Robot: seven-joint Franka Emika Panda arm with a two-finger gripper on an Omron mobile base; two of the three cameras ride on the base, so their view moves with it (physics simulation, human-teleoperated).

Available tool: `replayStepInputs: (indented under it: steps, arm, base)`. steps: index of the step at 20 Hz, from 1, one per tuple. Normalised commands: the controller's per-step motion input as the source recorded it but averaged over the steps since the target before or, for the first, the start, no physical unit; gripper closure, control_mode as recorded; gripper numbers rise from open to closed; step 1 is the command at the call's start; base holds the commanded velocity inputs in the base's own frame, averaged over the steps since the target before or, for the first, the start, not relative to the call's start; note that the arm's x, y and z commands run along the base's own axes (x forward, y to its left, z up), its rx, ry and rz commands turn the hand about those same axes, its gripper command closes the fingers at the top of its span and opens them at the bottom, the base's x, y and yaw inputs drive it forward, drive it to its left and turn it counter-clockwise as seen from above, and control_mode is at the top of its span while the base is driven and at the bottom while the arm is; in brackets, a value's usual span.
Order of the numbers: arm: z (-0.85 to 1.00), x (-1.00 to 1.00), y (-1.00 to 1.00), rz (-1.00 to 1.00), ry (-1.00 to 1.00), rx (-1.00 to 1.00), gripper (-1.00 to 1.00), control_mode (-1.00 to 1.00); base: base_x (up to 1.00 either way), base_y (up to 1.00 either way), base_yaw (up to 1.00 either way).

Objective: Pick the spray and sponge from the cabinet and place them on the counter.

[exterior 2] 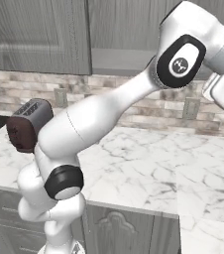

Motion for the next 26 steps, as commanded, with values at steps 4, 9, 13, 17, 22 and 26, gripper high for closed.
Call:
replayStepInputs:
  steps: [4, 9, 13, 17, 22, 26]
  arm:
    - [-0.05, -0.02, 0.06, 0.03, 0.0, 0.04, -1.0, -1.0]
    - [-0.3, -0.26, 0.39, 0.12, -0.11, 0.09, -1.0, -1.0]
    - [-0.38, -0.3, 0.54, 0.17, -0.11, 0.11, -1.0, -1.0]
    - [-0.48, -0.19, 0.8, 0.21, -0.06, 0.01, -1.0, -1.0]
    - [-0.53, -0.21, 0.75, 0.2, -0.2, 0.05, -1.0, -1.0]
    - [-0.51, -0.23, 0.72, 0.16, -0.28, 0.15, -1.0, -1.0]
  base:
    - [0.0, 0.0, 0.0]
    - [0.0, 0.0, 0.0]
    - [0.0, 0.0, 0.0]
    - [0.0, 0.0, 0.0]
    - [0.0, 0.0, 0.0]
    - [0.0, 0.0, 0.0]
